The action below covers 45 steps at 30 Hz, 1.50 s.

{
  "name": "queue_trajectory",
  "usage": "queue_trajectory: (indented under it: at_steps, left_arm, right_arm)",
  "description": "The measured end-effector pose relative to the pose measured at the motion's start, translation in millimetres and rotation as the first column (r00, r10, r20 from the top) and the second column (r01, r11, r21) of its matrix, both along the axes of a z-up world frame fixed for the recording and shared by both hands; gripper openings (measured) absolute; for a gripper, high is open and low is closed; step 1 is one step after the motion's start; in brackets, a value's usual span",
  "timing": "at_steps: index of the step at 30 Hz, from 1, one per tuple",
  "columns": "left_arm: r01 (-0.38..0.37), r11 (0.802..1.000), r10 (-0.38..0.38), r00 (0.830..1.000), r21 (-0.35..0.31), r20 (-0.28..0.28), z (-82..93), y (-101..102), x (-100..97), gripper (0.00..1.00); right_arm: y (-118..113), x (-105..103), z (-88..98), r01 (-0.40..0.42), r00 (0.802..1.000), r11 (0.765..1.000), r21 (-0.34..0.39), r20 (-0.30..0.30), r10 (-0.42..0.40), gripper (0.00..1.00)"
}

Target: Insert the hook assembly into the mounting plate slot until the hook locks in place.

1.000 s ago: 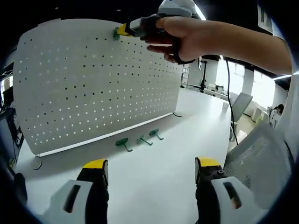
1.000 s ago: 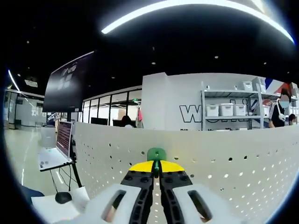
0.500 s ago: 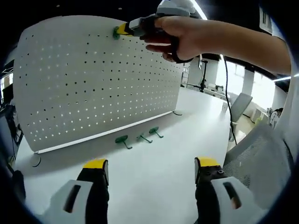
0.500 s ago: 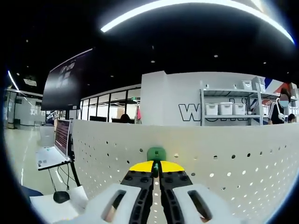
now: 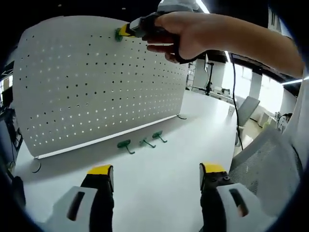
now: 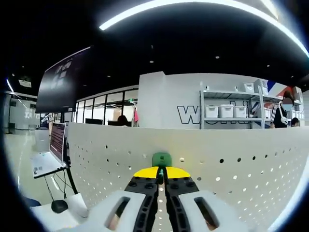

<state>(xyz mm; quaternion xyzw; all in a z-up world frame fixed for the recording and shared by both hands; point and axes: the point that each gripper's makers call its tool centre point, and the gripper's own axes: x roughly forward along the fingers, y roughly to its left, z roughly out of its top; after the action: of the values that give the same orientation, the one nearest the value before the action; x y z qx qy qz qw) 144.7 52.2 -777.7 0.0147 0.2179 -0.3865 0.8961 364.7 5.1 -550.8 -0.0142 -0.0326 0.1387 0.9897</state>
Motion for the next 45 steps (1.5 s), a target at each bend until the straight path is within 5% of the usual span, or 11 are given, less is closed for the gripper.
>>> queue_trajectory:
  at_steps: [5, 9, 12, 25, 34, 45]
  left_arm:
    - [0.004, 1.000, -0.004, 1.000, -0.007, -0.001, 0.3, -0.8, -0.6, 0.74]
    - [-0.009, 0.999, 0.009, 1.000, -0.039, -0.003, 4.8, 1.7, 0.4, 0.74]
    - [-0.008, 0.999, 0.008, 1.000, -0.040, 0.002, 5.5, 0.7, 0.0, 0.74]
    - [0.015, 1.000, -0.015, 1.000, -0.019, 0.004, 1.5, -3.1, -1.7, 0.74]
    - [0.021, 1.000, -0.021, 1.000, -0.009, 0.002, -0.1, -3.8, -2.2, 0.73]
    - [0.018, 1.000, -0.018, 1.000, 0.009, 0.001, -2.8, -1.7, -1.7, 0.74]
  right_arm:
    - [1.2, 1.9, -0.5, 0.056, 0.998, 0.998, -0.026, -0.014, -0.056, 0.01]
    - [-1.1, 3.5, -2.4, 0.117, 0.993, 0.992, 0.051, -0.020, -0.116, 0.01]
    - [1.4, 3.4, -3.0, 0.153, 0.988, 0.988, 0.008, -0.022, -0.153, 0.02]
    - [-0.1, 3.9, -5.0, 0.174, 0.983, 0.984, 0.037, -0.056, -0.172, 0.03]
    - [1.3, -0.1, -4.5, 0.128, 0.990, 0.990, 0.061, -0.061, -0.124, 0.06]
    - [16.9, -8.8, -9.0, -0.025, 0.998, 1.000, -0.008, -0.061, 0.025, 0.22]
